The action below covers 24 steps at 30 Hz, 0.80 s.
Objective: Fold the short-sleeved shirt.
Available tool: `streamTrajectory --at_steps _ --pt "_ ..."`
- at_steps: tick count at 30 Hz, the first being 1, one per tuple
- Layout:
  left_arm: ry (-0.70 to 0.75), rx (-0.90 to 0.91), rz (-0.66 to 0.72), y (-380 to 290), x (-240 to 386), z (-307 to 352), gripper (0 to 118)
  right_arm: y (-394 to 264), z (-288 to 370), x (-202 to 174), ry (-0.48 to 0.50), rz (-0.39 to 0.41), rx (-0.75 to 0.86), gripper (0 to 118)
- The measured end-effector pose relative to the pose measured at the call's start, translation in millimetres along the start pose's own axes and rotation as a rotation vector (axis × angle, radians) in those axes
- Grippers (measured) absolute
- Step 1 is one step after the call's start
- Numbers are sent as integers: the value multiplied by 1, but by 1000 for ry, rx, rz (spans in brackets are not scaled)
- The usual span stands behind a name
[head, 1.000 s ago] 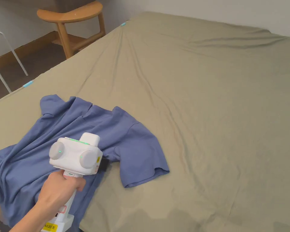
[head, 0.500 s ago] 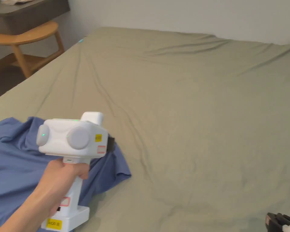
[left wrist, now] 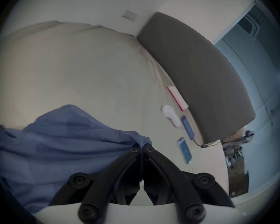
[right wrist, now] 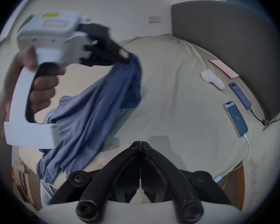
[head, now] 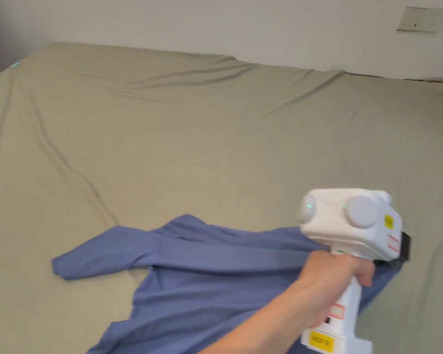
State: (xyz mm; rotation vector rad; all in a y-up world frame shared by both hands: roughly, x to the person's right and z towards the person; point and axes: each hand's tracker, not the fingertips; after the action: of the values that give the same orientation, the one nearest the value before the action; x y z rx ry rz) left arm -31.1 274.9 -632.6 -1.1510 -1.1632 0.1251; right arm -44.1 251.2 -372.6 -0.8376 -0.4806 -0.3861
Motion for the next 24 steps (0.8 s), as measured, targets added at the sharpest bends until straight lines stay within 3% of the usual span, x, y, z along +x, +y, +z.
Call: streamTrajectory --at_steps 2,3,5,6,7,9,12,13,14,15,16,17,19,22,24 --pt "69 -17 -24 2 9 -35 0 2 1 8 -13 -11 -5 0" --pt "131 -18 -32 1 4 -48 11 3 1 11 -21 -19 -3 0" --pt "220 -36 -30 -3 -12 -61 108 5 0 16 -23 -33 0 0" --pt "228 -93 -14 -6 -22 -64 118 5 -1 16 -18 -35 2 0" --pt "239 -158 17 -13 -34 -61 107 5 -2 15 -10 -35 4 0" --pt "222 -92 13 -27 -58 -19 105 5 -6 6 8 -21 0 0" --pt "333 -26 -28 -63 -91 68 101 0 -16 -9 61 -2 -19 0" --pt "361 12 -56 -75 -100 91 89 -1 -21 -12 75 2 -23 0" --pt "398 58 -39 -94 -113 126 89 -3 -24 -21 95 15 -25 0" --pt "413 68 -21 -111 -126 159 82 -5 -25 -28 109 25 -28 0" --pt "449 75 16 -143 -135 217 49 -6 -27 -36 123 33 -33 0" --pt "477 88 34 -160 -146 239 3 -6 -28 -44 137 42 -35 0" --pt "637 86 124 -202 -165 293 0 -11 -30 -59 170 66 -44 0" --pt "728 22 117 -254 -180 341 0 -18 -33 -79 196 91 -65 0" --pt "766 -19 208 -270 -195 356 2 -26 -35 -89 208 106 -75 0"
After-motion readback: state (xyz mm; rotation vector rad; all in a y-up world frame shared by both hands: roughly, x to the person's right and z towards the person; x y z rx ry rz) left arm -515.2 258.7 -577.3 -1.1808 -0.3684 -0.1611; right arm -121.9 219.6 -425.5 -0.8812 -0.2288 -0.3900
